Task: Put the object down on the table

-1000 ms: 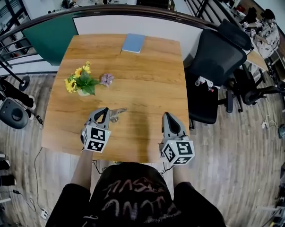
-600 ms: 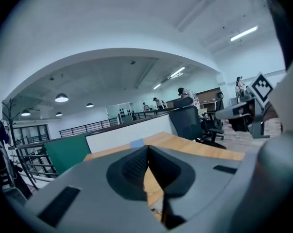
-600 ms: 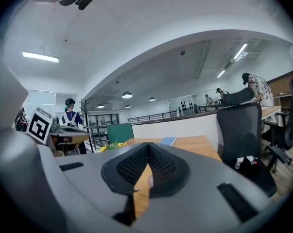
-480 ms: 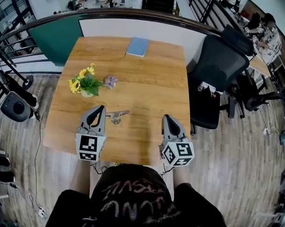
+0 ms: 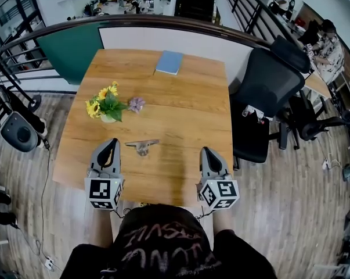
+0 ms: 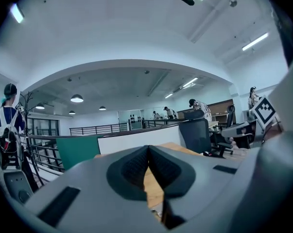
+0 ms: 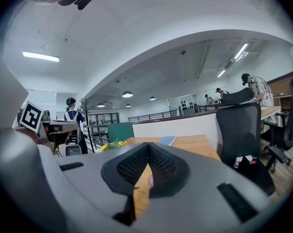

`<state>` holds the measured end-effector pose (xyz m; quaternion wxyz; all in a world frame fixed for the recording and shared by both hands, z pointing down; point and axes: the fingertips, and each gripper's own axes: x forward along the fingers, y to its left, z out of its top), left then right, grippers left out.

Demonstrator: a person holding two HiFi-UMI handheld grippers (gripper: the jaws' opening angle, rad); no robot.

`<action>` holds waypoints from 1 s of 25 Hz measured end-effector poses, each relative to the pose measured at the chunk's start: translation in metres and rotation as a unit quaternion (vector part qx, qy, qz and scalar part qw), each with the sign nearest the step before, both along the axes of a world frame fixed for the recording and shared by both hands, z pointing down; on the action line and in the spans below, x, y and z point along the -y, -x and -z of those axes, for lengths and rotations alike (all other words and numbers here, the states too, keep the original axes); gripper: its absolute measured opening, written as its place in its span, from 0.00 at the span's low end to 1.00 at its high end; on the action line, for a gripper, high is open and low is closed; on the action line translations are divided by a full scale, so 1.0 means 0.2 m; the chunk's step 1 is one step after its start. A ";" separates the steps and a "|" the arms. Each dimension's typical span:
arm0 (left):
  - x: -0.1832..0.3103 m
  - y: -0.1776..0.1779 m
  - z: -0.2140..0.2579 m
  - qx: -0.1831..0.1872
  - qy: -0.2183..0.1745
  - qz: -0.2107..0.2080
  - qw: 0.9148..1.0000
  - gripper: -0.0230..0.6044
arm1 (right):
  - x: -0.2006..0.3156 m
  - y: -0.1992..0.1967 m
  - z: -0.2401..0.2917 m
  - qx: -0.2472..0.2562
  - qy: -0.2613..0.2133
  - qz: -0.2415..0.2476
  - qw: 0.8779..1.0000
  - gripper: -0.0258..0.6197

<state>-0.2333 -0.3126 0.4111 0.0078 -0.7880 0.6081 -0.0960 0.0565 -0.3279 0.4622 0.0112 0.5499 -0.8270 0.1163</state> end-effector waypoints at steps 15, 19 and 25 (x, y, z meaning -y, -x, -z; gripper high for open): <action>-0.02 0.01 -0.01 0.025 -0.011 -0.001 1.000 0.06 | -0.03 -0.01 -0.02 -0.026 -0.002 0.007 1.000 0.05; 0.00 0.02 -0.01 0.019 -0.007 -0.001 1.000 0.06 | -0.04 -0.02 0.00 -0.026 -0.010 0.003 1.000 0.05; 0.01 0.02 -0.02 0.022 -0.006 -0.003 1.000 0.06 | -0.03 -0.04 0.00 -0.028 -0.009 0.000 1.000 0.05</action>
